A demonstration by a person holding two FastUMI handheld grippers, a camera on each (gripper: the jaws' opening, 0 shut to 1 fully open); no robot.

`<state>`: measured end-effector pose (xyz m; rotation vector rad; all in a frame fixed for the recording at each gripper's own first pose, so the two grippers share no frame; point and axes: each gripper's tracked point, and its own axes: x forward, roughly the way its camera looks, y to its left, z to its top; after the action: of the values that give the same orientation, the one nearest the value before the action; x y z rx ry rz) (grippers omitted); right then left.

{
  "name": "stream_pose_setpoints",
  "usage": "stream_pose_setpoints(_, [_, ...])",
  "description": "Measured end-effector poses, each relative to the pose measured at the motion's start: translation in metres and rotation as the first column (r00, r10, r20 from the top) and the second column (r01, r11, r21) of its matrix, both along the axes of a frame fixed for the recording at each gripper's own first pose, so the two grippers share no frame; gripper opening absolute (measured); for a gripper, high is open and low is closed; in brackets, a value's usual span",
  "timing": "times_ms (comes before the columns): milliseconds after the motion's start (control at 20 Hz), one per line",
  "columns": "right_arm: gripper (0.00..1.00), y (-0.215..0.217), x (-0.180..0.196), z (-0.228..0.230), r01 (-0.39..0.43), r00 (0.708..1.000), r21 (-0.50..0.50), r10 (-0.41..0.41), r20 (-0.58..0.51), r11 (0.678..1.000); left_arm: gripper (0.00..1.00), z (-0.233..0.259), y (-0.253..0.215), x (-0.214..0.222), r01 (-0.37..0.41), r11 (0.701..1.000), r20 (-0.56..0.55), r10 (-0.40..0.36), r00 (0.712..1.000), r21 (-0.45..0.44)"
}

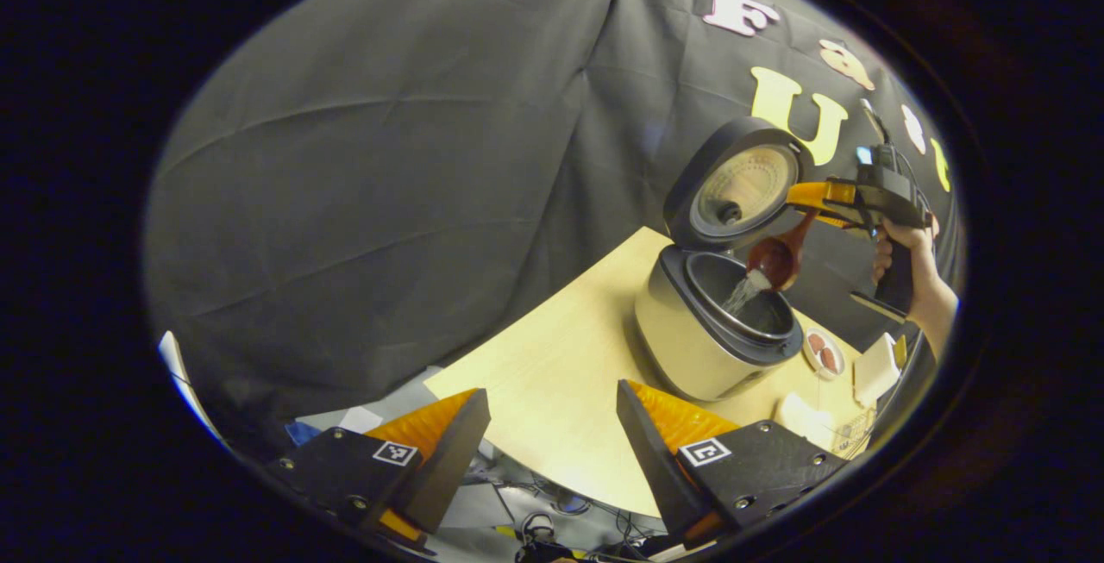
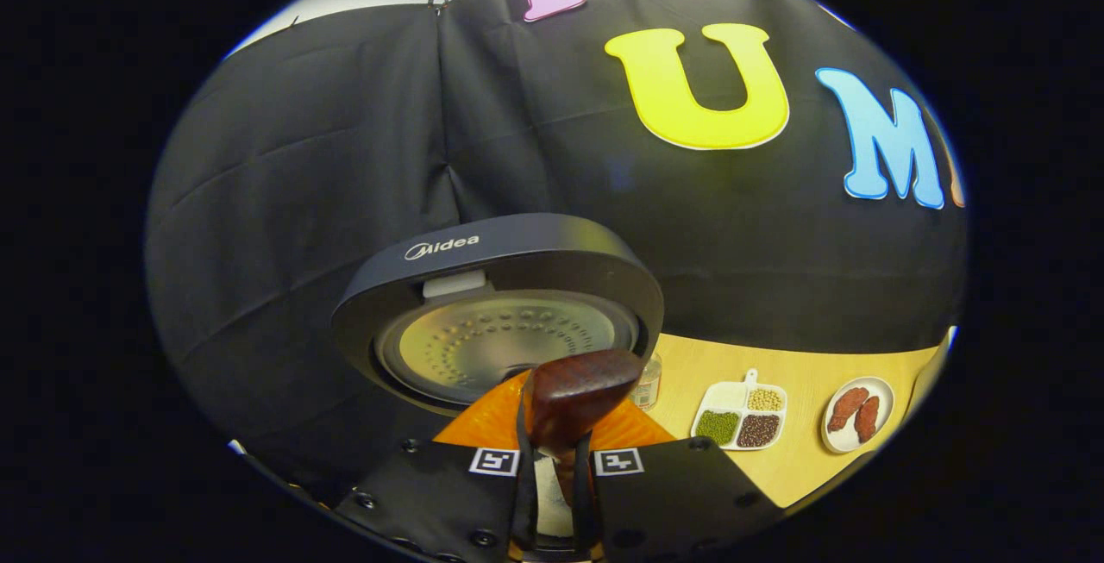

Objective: Close the left gripper, press the button to open the rice cooker; take a wooden spoon from the chopstick holder with the right hand, scoop a spoonful of rice and pour it into the rice cooker, then put the wooden spoon back into the chopstick holder.

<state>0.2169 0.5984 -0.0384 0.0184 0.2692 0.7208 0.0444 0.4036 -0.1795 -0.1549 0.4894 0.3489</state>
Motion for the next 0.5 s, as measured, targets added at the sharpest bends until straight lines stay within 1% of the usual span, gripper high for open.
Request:
stream_pose_setpoints(50, [0.18, 0.002, -0.001, 0.0, -0.015, 1.0, 0.004, 0.014, 0.005, 1.0, 0.94, 0.001, 0.0, 0.0, -0.001, 1.0, -0.004, 0.001, 1.0, -0.009])
stream_pose_setpoints(100, [0.14, 0.003, -0.003, -0.001, -0.028, 1.0, 0.006, 0.028, 0.012, 1.0, 0.94, -0.001, 0.001, 0.0, -0.004, 1.0, 0.0, 0.004, 1.0, -0.025])
stream_pose_setpoints(150, [0.14, 0.003, -0.004, 0.0, -0.036, 0.999, 0.0, 0.036, 0.026, 0.999, 0.94, 0.0, 0.001, 0.002, -0.008, 0.999, 0.011, 0.008, 1.0, -0.043])
stream_pose_setpoints(200, [0.17, 0.003, -0.004, 0.001, -0.038, 0.998, -0.015, 0.039, 0.043, 0.999, 0.94, 0.003, 0.001, 0.006, -0.012, 0.998, 0.022, 0.014, 1.0, -0.059])
stream_pose_setpoints(300, [0.17, 0.004, -0.006, 0.002, -0.046, 0.996, -0.05, 0.05, 0.077, 0.998, 0.96, 0.011, -0.002, 0.01, -0.024, 0.997, 0.039, 0.027, 0.999, -0.077])
stream_pose_setpoints(350, [0.17, 0.006, -0.007, -0.002, -0.052, 0.995, -0.068, 0.058, 0.081, 0.996, 0.92, 0.011, 0.0, 0.008, -0.03, 0.996, 0.044, 0.034, 0.998, -0.08])
stream_pose_setpoints(400, [0.18, 0.006, -0.005, -0.005, -0.057, 0.995, -0.081, 0.063, 0.079, 0.995, 0.94, 0.012, 0.001, 0.007, -0.036, 0.996, 0.043, 0.039, 0.998, -0.084])
stream_pose_setpoints(500, [0.18, 0.006, -0.003, -0.01, -0.07, 0.992, -0.11, 0.08, 0.097, 0.992, 0.94, 0.009, -0.001, 0.005, -0.039, 0.993, 0.032, 0.043, 0.999, -0.113])
